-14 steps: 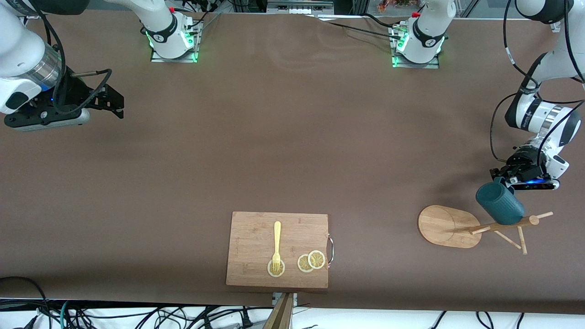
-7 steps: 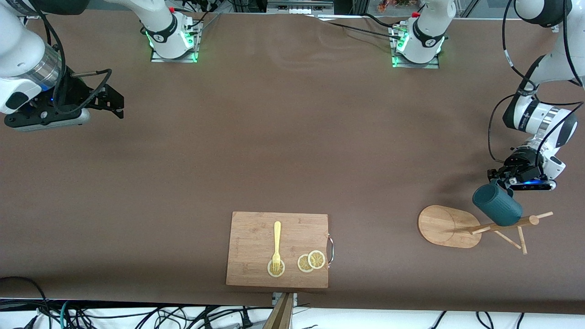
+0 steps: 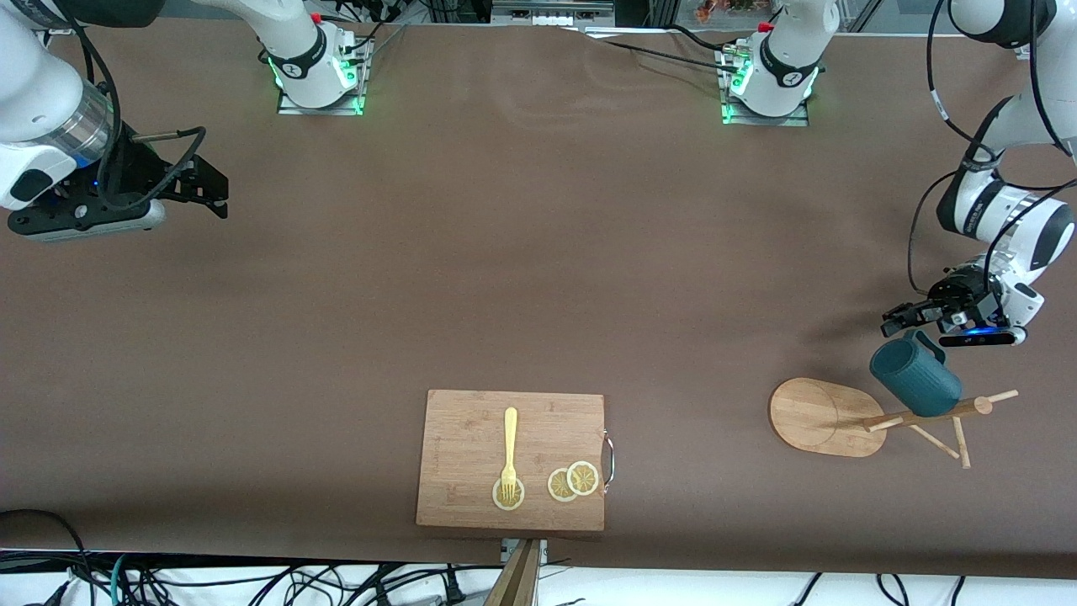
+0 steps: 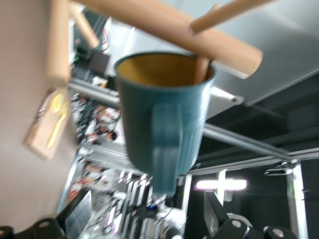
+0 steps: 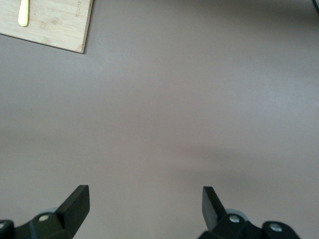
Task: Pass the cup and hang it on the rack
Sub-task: 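Open the left gripper and pull it away from the mug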
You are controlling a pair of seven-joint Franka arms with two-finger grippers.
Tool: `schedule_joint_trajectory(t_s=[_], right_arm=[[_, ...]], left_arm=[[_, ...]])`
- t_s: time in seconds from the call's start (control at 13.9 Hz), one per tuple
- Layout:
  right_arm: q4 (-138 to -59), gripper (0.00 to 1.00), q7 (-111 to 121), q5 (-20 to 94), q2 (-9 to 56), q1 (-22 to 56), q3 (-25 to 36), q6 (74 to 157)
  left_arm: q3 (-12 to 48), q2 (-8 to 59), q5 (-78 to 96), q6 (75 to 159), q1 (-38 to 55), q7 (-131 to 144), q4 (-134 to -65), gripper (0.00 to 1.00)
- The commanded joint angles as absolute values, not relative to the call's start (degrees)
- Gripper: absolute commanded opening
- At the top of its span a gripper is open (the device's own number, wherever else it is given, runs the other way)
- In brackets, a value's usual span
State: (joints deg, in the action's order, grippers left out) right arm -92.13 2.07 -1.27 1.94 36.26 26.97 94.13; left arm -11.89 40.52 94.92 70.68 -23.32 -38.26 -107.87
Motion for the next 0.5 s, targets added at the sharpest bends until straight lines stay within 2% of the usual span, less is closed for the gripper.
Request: schedule_joint_trajectory(t_s=[0.0,0.29,0.43], right_arm=[[-91.41,1.00,1.93,-1.14,2.11,37.00,27.60,93.69],[-91.41,1.00,1.93,-1.14,2.02,37.00,27.60,93.69],[-91.41,1.00,2.02,-1.14,2.02,37.00,27.60,93.69]], left_arm=[[-13.62,36.31,85.29,70.40,-23.55,-39.11,-108.19,1.00],[-14.67,31.82,68.25,70.49,-23.64,-38.85,-108.02,1.00],[-15.21,28.59,58.06,74.15,-23.38,-39.20,-107.49,1.00]])
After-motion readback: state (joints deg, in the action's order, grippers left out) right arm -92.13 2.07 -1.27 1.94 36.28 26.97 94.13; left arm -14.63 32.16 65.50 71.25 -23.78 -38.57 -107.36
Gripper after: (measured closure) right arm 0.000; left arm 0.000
